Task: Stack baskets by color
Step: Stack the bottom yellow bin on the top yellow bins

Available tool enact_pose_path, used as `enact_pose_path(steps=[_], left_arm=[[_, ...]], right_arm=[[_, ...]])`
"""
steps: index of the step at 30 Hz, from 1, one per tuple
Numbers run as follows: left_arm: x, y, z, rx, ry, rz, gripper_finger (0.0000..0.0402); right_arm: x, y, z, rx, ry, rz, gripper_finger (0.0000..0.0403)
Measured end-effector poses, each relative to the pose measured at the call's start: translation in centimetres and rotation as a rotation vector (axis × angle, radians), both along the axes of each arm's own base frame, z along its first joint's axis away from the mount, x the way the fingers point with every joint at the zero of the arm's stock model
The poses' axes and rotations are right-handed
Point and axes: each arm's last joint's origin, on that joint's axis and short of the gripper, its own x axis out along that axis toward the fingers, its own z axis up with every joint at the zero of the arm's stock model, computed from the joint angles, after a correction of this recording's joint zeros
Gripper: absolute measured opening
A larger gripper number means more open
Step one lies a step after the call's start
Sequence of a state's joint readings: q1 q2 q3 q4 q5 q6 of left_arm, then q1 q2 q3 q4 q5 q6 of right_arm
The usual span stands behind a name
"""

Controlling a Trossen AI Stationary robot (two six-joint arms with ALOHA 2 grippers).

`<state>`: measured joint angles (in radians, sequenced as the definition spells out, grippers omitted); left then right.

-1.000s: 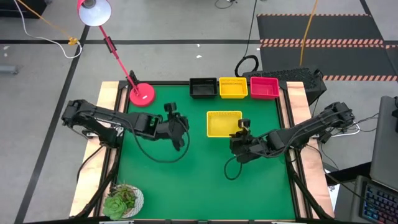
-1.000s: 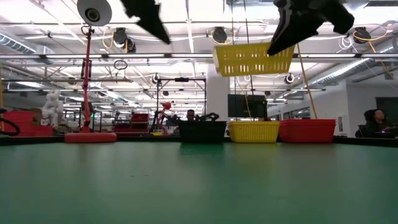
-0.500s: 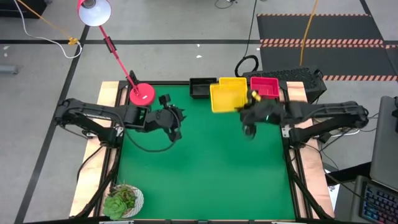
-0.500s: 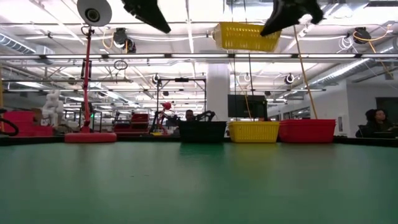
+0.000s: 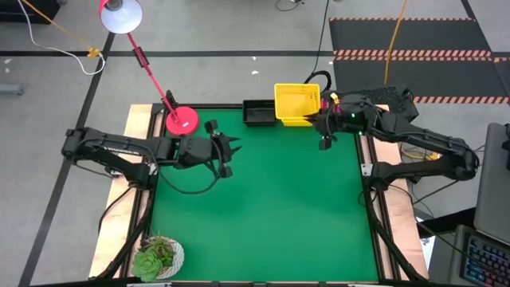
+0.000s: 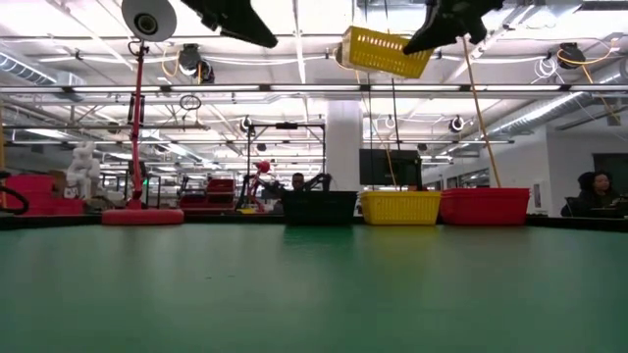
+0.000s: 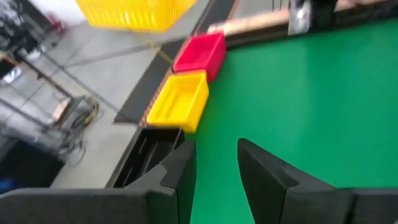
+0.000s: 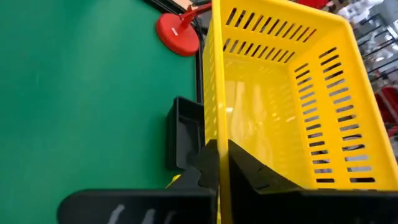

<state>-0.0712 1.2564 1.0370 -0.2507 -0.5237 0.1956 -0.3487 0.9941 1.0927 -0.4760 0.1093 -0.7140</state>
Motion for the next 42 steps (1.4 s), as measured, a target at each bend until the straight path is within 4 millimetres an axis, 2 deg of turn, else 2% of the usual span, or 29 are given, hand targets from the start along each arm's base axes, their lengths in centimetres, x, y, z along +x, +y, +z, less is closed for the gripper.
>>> enact_pose_path(steps=[5,10,23,33,42], left_arm=[[-1.5,0.8,-0.1,-0.027,-0.136,-0.06,0.012],[-2.6,1.3,-1.4,-0.067,-0.132,-0.027,0.012],[-2.6,1.3,-2.0,-0.079,-0.095,-0.026,0.012],[-2.6,1.3,-2.0,-0.082,-0.096,-0.027,0.012],[-2.7,1.3,-2.2,-0.088,-0.078,-0.024,0.012]], right_arm=[[-0.3,-1.9,-0.4,0.039,0.01,-0.018,0.0002],[0.0,-4.3,-1.6,0.102,0.045,-0.052,0.0002],[0.8,-10.0,-5.7,0.231,0.157,-0.128,0.0002],[0.9,-12.5,-8.1,0.297,0.216,-0.109,0.0002],[0.4,-13.5,-9.1,0.325,0.238,-0.112,0.0002]])
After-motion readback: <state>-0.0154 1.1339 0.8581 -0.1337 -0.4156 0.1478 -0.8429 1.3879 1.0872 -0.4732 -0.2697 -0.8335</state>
